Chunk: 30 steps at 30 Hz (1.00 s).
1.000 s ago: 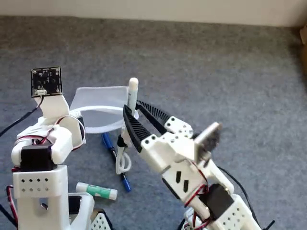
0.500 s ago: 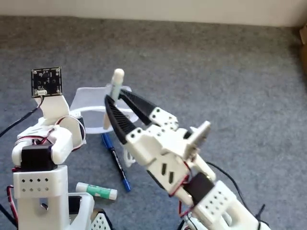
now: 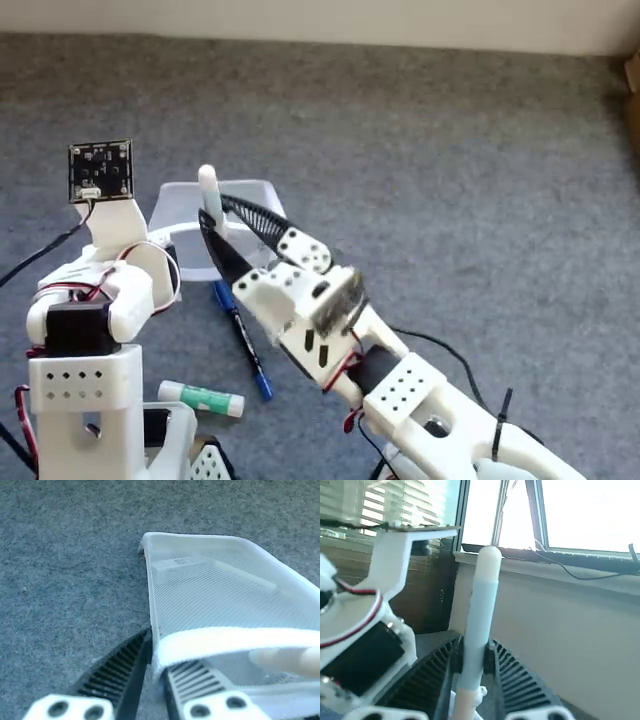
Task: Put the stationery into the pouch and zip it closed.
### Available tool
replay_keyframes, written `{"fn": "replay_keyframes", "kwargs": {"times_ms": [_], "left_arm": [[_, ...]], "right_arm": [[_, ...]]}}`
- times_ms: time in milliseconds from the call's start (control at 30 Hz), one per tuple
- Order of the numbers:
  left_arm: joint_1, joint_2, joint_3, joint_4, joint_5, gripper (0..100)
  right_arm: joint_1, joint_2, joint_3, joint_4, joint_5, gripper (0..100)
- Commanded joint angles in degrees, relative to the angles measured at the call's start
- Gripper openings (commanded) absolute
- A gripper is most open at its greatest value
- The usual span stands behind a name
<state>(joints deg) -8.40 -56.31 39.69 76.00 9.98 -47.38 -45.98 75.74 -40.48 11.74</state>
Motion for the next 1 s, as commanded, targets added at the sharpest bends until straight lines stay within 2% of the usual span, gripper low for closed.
{"fn": "replay_keyframes", "kwargs": {"times_ms": [0,433,633,967], "left_arm": [[1.27,-0.40,-0.40,-1.23,-0.09,1],[1.27,-0.40,-0.40,-1.23,-0.18,1],[1.27,-0.40,-0.31,-1.23,-0.18,1],[1.19,-0.40,1.01,-2.46,-0.18,1]], "right_arm": [[-0.22,0.22,2.07,-6.55,4.48,0.8],[-0.04,0.22,5.58,-6.99,4.75,1.8],[-0.22,0.13,7.78,-6.73,4.57,16.3],[-0.22,-0.13,9.19,-6.73,4.57,16.7]]}}
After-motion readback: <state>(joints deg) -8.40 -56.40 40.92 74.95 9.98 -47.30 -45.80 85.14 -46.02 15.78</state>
